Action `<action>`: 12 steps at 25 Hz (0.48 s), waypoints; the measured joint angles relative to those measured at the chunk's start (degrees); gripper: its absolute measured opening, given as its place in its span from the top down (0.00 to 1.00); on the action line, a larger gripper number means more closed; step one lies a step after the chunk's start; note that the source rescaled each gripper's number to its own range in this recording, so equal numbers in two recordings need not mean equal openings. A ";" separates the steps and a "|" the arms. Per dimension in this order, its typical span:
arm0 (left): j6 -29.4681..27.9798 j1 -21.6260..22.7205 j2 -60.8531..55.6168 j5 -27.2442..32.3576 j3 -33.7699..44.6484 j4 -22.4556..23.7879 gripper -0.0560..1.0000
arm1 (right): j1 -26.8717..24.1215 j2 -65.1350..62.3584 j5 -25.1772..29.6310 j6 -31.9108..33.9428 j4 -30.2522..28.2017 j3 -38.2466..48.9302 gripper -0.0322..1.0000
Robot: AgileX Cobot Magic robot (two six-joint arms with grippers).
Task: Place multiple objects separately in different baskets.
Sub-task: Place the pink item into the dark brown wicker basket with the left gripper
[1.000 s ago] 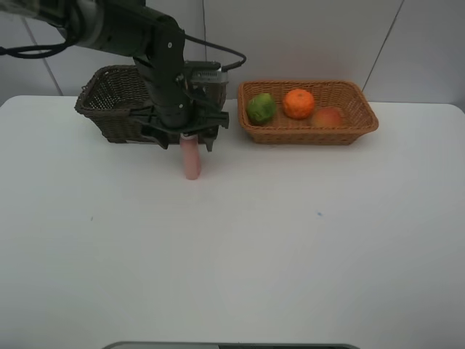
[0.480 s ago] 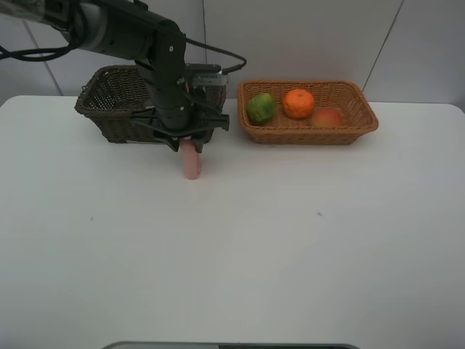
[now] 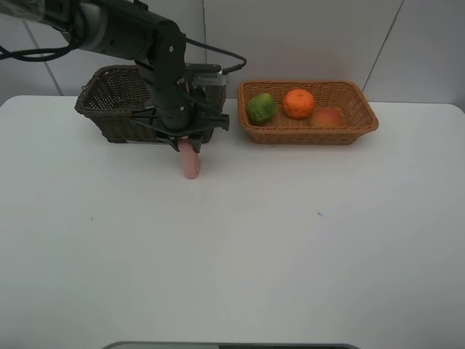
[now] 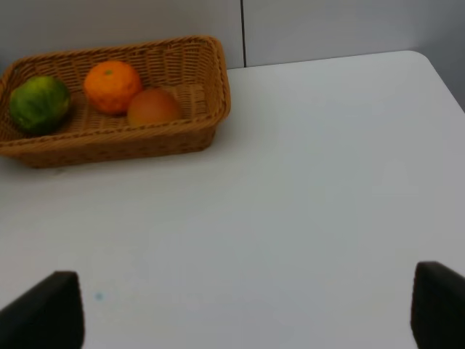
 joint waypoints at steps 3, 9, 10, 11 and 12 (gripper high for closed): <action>0.00 0.00 0.00 0.00 0.00 0.00 0.61 | 0.00 0.00 0.00 0.00 0.00 0.00 0.00; 0.00 0.00 0.00 0.00 0.00 0.00 0.61 | 0.00 0.00 0.00 0.00 0.00 0.00 0.00; 0.00 0.00 0.00 0.00 0.00 0.00 0.61 | 0.00 0.00 0.00 0.00 0.00 0.00 0.00; 0.00 0.00 0.00 0.00 0.00 0.00 0.61 | 0.00 0.00 0.00 0.00 0.00 0.00 0.00; 0.00 0.00 0.00 0.06 0.00 0.00 0.61 | 0.00 0.00 0.00 0.00 0.00 0.00 0.00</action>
